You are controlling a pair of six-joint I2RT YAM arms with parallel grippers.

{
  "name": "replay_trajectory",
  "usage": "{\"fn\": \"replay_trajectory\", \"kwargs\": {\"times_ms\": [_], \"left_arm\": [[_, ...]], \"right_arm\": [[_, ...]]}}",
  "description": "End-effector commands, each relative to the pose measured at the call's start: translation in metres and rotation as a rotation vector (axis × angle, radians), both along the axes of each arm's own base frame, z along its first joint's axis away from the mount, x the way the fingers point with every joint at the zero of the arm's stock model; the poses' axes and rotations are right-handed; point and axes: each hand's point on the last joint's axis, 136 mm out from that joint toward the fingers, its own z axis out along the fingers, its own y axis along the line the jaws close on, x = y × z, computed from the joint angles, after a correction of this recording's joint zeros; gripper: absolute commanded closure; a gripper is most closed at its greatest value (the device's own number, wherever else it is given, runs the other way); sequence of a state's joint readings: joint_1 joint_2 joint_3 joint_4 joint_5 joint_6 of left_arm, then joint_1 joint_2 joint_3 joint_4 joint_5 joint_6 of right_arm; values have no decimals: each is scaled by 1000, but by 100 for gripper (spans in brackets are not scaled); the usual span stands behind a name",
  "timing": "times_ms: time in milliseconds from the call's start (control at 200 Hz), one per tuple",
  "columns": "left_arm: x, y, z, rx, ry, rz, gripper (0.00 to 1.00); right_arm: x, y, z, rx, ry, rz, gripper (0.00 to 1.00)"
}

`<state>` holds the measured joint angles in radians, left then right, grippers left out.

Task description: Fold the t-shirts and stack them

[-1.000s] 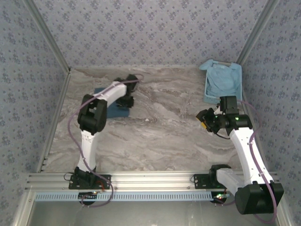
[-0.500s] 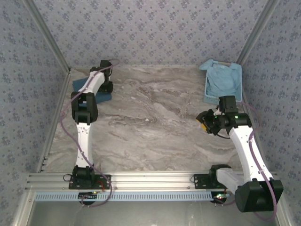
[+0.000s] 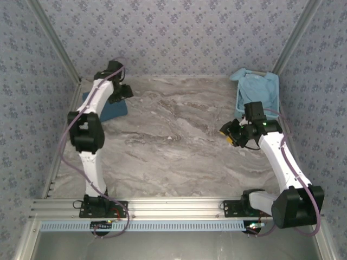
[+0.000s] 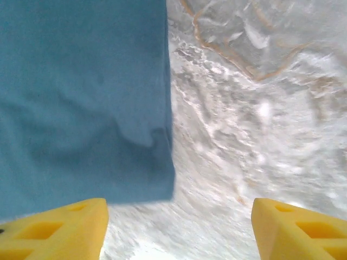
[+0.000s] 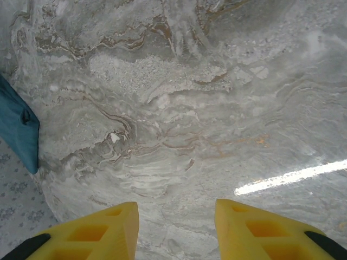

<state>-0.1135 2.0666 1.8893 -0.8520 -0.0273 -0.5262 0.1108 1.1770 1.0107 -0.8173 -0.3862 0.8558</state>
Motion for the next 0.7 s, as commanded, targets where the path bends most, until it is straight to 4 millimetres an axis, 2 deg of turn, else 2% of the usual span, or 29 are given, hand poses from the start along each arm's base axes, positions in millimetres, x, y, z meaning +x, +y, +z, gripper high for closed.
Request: {"fn": "replay_trajectory", "kwargs": {"times_ms": [0, 60, 210, 340, 475, 615, 695], "left_arm": [[-18, 8, -35, -402, 50, 363, 33], [-23, 19, -45, -515, 8, 482, 34], [-26, 53, -40, -591, -110, 637, 37], [-40, 74, -63, -617, -63, 742, 39], [-46, 101, -79, -583, -72, 780, 40], [-48, 126, -90, -537, -55, 774, 51], [-47, 141, -89, -506, -64, 759, 56]], "right_arm": [[10, 7, 8, 19, -47, 21, 56], [13, 10, 9, 28, -55, 27, 56], [18, 14, 10, 43, -74, 41, 56], [20, 17, 10, 53, -78, 50, 56], [20, 18, 15, 57, -88, 56, 56], [16, 18, 13, 58, -78, 59, 56], [13, 18, 11, 59, -71, 60, 56]]}}
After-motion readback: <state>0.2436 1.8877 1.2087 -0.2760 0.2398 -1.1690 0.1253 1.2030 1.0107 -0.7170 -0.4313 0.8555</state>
